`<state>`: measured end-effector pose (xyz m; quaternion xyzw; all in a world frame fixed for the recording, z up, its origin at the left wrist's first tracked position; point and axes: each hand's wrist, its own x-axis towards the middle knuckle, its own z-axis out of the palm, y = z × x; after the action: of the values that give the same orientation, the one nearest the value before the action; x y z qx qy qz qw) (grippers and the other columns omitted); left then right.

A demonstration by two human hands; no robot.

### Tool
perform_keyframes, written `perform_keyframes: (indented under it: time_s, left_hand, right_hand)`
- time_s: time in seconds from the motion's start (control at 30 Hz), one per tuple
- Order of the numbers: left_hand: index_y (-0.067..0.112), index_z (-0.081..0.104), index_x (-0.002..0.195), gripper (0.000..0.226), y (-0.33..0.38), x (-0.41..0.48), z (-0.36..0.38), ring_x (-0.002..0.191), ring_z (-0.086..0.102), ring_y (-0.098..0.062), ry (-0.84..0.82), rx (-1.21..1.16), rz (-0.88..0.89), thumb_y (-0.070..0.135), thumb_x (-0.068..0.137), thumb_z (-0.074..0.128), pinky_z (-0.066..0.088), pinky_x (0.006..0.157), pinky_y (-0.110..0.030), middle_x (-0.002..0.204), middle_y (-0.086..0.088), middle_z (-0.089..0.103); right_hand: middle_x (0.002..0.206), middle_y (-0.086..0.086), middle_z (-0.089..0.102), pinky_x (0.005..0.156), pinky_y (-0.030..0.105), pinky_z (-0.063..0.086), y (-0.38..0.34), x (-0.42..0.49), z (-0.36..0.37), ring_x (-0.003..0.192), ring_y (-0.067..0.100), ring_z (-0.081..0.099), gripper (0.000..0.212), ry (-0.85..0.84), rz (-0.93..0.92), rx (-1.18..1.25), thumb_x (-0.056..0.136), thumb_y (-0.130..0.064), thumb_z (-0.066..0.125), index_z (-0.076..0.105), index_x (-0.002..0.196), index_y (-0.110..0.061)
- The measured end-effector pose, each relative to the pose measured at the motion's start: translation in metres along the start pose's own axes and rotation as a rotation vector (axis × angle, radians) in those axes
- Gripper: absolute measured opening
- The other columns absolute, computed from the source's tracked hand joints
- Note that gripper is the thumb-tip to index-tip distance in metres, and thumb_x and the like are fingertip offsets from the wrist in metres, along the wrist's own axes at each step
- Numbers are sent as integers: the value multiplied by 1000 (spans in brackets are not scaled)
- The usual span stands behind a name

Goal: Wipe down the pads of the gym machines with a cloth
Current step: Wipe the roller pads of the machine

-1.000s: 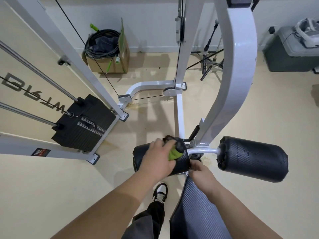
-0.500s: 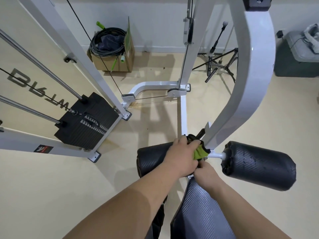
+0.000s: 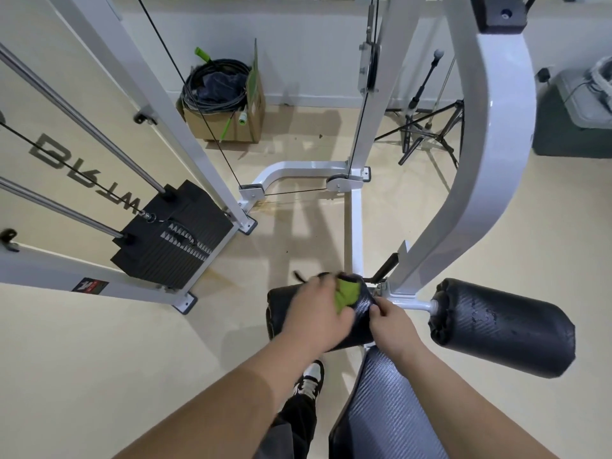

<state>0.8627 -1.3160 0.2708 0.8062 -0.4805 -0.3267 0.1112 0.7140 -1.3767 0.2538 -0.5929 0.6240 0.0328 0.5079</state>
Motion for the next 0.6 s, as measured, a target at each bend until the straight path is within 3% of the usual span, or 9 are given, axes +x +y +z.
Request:
perform_keyframes:
  time_s: [0.1, 0.2, 0.27, 0.4, 0.47, 0.53, 0.6]
  left_hand:
    - [24, 38, 152, 70, 29, 11, 11, 129, 45, -37, -117, 17, 93, 34, 87, 61, 44, 107, -44, 139, -16, 43]
    - [28, 37, 151, 70, 17, 15, -4, 122, 48, -36, -103, 120, 80, 37, 86, 60, 48, 101, -45, 131, -14, 46]
    - [22, 46, 143, 64, -12, 8, -20, 115, 54, -35, -51, 126, -2, 40, 83, 59, 51, 96, -43, 122, -12, 52]
    - [19, 59, 103, 36, -81, -17, -46, 94, 61, -31, 64, -5, -206, 44, 76, 59, 54, 81, -37, 95, -6, 54]
    - [20, 59, 96, 37, -86, -17, -45, 103, 55, -30, 105, -3, -226, 49, 73, 56, 51, 88, -38, 101, -2, 50]
    - [18, 60, 110, 47, -69, -5, -36, 121, 47, -30, 119, 91, -203, 51, 77, 57, 44, 99, -40, 121, -2, 49]
    - [15, 58, 120, 48, -39, 12, -24, 119, 54, -31, 101, 81, -144, 45, 82, 60, 44, 98, -42, 123, -4, 57]
  right_hand:
    - [91, 9, 73, 87, 43, 55, 7, 0, -1, 92, 31, 66, 25, -10, 40, 17, 92, -6, 45, 68, 94, -16]
    - [98, 2, 72, 82, 35, 48, 7, -7, -5, 96, 23, 64, 26, -3, 33, 87, 103, -13, 44, 70, 104, -19]
    - [99, -1, 71, 81, 33, 46, 7, -12, -5, 95, 20, 63, 24, 10, 26, 134, 106, -27, 46, 68, 107, -18]
    - [97, -1, 71, 80, 33, 49, 11, -13, -2, 91, 17, 65, 29, 16, 49, 157, 105, -38, 49, 67, 101, -16]
    - [92, 0, 72, 86, 39, 52, 9, -8, -4, 90, 20, 66, 32, 35, 60, 120, 103, -42, 51, 68, 95, -15]
    - [89, 0, 72, 87, 39, 53, 5, -1, -7, 88, 20, 67, 35, 41, 65, 67, 101, -46, 53, 67, 92, -15]
    - [89, 1, 71, 83, 37, 52, 3, 6, -6, 88, 21, 67, 33, 45, 72, 37, 101, -46, 54, 66, 94, -15]
